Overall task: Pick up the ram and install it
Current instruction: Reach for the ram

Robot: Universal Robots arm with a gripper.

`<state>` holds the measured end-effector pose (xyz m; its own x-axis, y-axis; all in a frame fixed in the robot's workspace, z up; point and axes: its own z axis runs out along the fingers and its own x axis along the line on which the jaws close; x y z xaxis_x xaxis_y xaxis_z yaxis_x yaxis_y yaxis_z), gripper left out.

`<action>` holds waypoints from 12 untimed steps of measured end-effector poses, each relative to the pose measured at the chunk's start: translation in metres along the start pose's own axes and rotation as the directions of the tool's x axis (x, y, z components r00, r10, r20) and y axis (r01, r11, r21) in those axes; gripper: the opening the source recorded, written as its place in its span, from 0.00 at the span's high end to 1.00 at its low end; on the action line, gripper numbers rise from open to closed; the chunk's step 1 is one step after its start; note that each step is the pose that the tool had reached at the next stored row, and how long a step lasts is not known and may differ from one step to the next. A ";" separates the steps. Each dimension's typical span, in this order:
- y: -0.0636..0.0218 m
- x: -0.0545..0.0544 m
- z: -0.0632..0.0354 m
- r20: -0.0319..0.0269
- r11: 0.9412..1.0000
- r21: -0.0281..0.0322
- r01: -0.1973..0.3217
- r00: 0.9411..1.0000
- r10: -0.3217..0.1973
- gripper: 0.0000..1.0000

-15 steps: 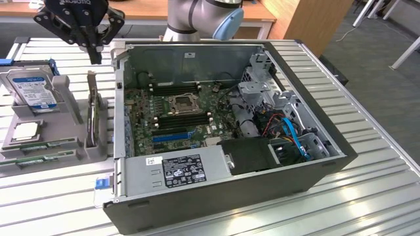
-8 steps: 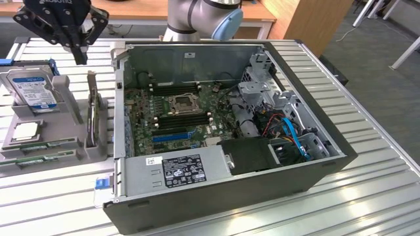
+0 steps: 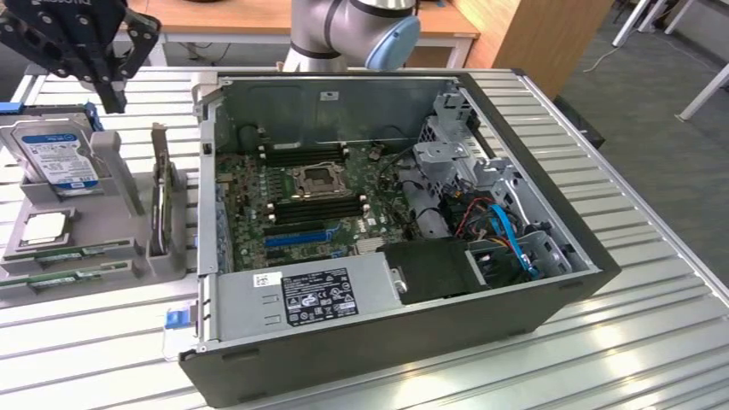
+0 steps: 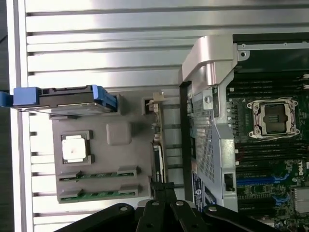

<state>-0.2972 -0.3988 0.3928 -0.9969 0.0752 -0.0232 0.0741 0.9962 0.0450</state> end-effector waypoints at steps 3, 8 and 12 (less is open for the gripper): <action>-0.0007 0.010 -0.0001 0.000 1.000 0.000 0.000 1.000 0.000 0.90; -0.0019 0.026 -0.0003 0.000 1.000 0.000 0.000 1.000 0.000 0.90; -0.0028 0.038 -0.0005 0.000 1.000 0.000 0.000 1.000 0.000 0.90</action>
<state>-0.3353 -0.3988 0.3924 -0.9969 0.0753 -0.0233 0.0742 0.9962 0.0450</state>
